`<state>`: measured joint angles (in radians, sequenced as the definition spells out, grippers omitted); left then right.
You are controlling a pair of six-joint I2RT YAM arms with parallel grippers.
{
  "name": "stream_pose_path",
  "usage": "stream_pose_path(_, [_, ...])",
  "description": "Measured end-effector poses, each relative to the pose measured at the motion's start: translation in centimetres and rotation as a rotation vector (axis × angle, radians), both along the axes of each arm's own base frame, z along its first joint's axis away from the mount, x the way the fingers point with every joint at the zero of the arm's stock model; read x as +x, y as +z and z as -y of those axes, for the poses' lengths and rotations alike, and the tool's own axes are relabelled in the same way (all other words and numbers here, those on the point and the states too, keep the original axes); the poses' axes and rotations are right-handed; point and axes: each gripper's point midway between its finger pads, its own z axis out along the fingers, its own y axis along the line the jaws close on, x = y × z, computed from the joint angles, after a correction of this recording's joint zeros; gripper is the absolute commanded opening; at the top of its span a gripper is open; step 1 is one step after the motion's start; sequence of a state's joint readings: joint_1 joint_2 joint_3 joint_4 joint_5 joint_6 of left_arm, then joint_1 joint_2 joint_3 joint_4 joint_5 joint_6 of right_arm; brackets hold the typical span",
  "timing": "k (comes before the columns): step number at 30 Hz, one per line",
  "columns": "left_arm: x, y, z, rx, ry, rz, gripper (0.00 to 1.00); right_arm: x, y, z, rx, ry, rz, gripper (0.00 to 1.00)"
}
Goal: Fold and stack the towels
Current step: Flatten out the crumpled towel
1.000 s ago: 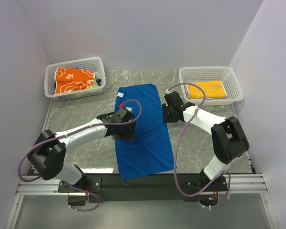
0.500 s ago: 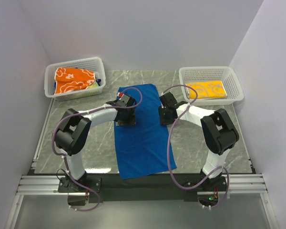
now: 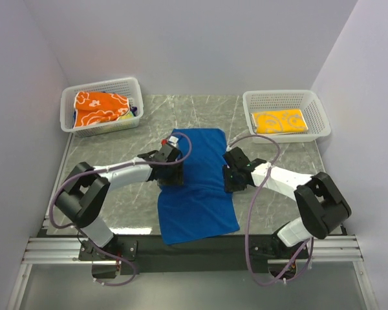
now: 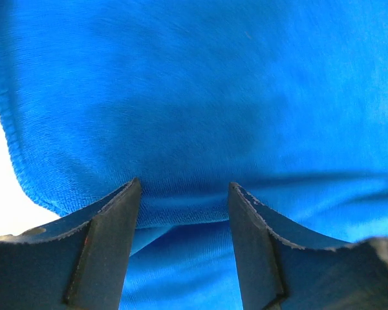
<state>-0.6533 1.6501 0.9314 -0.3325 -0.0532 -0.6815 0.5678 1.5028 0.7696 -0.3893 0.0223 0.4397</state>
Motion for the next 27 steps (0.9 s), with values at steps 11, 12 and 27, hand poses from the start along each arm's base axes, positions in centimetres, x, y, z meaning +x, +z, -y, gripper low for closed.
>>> stream_pose_path(11, [0.4, 6.3, -0.3, 0.008, 0.016, 0.055, 0.64, 4.5, 6.2, -1.3, -0.02, 0.048, 0.154, 0.39])
stream_pose_path(12, [2.1, 7.2, -0.8, 0.021, 0.048, 0.093, 0.64, 6.0, 7.3, -1.7, -0.014, 0.045, 0.193, 0.39])
stream_pose_path(27, [17.7, 2.9, -1.4, 0.362, 0.225, 0.258, 0.6, 19.5, 5.9, -1.5, -0.044, -0.021, 0.282, 0.43])
